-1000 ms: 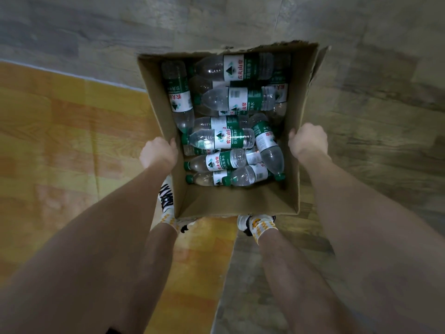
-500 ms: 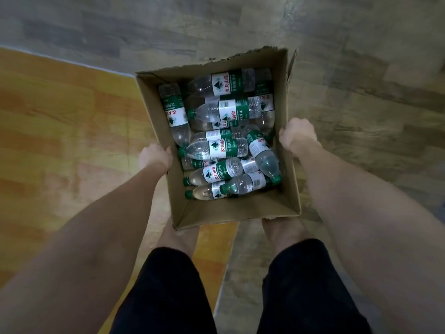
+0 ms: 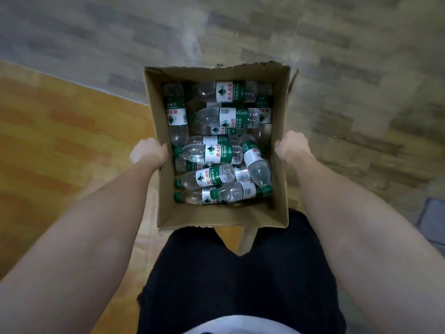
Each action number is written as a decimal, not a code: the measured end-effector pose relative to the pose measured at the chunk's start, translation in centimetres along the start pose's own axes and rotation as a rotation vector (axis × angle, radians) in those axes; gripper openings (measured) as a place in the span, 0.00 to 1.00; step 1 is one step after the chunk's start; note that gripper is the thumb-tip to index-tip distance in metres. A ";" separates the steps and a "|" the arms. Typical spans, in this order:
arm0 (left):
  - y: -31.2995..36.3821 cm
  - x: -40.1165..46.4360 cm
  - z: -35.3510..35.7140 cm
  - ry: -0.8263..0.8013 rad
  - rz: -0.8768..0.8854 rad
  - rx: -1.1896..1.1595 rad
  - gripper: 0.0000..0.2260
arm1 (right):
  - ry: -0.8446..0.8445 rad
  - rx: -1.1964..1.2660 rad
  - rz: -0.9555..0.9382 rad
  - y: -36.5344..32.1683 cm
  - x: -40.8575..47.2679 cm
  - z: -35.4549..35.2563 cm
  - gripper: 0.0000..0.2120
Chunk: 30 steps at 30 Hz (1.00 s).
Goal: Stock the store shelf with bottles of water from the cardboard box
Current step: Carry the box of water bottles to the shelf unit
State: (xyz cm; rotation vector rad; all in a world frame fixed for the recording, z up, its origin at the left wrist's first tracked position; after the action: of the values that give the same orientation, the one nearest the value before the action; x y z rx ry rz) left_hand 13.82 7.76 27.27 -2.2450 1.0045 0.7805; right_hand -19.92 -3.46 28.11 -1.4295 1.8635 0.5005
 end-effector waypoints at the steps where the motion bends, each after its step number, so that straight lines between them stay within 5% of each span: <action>1: -1.0 -1.1 -1.1 0.008 0.000 -0.008 0.18 | 0.001 0.005 -0.016 -0.7 -1.4 -1.0 0.17; 11: -9.8 -10.4 -5.5 0.039 -0.004 -0.133 0.18 | 0.084 0.016 -0.084 -4.9 -13.7 -5.7 0.15; 30: -17.4 -6.8 -9.1 0.158 0.037 -0.294 0.21 | 0.248 0.010 -0.291 -14.4 -16.6 -8.5 0.16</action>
State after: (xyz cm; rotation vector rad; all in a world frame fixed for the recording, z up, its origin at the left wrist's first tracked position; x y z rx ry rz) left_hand 26.28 14.56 42.36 -2.5793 1.0651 0.8221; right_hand -6.88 -2.70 47.76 -1.7858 1.7957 0.1766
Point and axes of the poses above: each hand's wrist, its own x-axis towards the middle knuckle, its own z-axis out of the palm, y = z × x, the point moved 2 cm from there along x, towards the middle knuckle, and after that the axes turned 6 degrees about x, right-handed, at the moved point
